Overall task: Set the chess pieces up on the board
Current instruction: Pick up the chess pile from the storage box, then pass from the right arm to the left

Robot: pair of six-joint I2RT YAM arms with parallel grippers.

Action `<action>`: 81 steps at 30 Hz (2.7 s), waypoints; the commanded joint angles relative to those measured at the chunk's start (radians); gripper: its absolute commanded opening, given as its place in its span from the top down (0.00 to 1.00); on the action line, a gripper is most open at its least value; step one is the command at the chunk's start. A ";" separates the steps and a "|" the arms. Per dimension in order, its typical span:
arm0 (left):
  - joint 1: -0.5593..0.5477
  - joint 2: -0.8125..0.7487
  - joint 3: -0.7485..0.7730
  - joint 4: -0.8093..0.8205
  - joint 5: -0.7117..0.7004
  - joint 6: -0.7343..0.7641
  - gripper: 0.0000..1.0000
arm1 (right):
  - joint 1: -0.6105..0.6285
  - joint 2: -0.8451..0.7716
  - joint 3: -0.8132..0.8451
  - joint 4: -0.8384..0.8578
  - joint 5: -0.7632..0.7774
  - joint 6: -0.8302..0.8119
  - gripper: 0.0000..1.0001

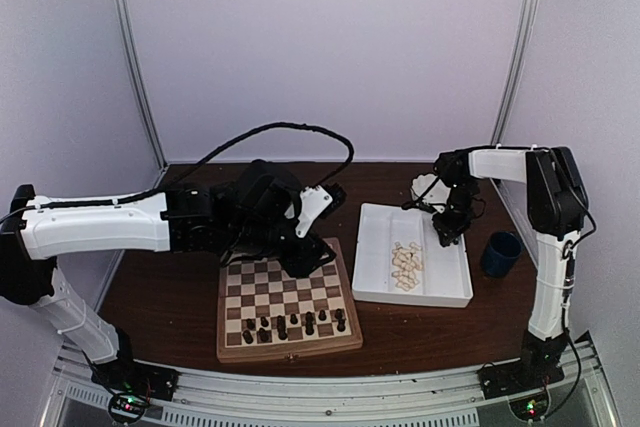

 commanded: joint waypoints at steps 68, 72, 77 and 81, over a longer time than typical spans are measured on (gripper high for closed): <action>0.226 0.408 0.262 0.576 0.679 -0.574 0.52 | 0.208 -0.597 -0.184 -0.122 -0.720 -0.286 0.95; 0.226 0.464 0.320 0.599 0.733 -0.607 0.54 | 0.210 -0.596 -0.182 -0.124 -0.716 -0.284 0.95; 0.223 0.482 0.340 0.613 0.767 -0.623 0.63 | 0.211 -0.596 -0.182 -0.121 -0.715 -0.283 0.95; 0.223 0.488 0.337 0.624 0.781 -0.635 0.69 | 0.211 -0.589 -0.180 -0.115 -0.718 -0.280 0.95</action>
